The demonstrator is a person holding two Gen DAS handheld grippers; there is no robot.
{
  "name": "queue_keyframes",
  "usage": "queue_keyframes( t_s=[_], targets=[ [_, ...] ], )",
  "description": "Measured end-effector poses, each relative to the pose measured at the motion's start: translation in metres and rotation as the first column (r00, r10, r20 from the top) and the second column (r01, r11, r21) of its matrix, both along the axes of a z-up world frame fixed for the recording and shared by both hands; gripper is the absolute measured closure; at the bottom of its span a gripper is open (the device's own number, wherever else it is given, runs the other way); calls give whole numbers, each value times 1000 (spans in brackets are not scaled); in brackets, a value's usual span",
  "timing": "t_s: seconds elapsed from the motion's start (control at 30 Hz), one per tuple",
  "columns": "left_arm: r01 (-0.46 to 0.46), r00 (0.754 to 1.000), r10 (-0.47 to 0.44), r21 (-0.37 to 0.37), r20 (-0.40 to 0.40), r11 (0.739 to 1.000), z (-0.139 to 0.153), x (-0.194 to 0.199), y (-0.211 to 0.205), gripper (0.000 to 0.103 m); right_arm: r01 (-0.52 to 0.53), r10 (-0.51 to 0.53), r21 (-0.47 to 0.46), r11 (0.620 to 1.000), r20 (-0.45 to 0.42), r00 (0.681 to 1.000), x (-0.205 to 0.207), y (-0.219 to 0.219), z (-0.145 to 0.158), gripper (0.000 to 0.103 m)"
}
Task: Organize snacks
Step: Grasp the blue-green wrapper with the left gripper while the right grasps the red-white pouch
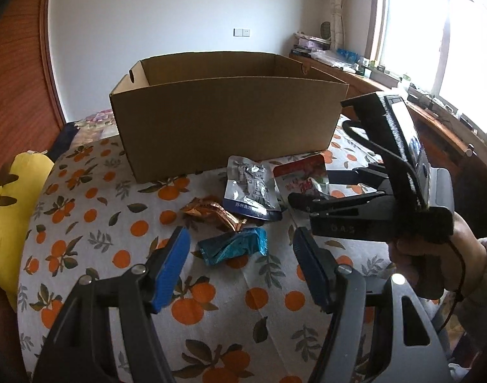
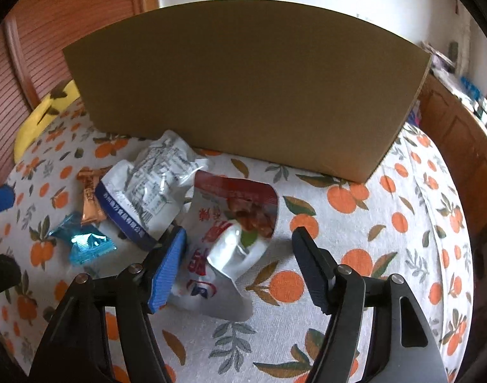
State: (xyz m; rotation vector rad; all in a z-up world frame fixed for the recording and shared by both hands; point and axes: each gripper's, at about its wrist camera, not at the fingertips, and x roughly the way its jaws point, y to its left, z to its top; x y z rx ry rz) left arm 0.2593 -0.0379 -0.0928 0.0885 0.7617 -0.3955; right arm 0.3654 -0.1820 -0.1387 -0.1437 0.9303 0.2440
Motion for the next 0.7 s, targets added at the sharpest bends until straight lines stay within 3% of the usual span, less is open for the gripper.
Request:
queue_keyframes(
  t_s=[0.3,0.7],
  targets=[
    [4,999,-3,25,-49,1000,-20,23,-5,35,-13,13,7,1000,20,1000,-7,-2,1,45],
    [0,990,7,50,-142,999,-45,45,-12,35,-15,14,5,1000,23,1000,-6,1,0,47]
  ],
)
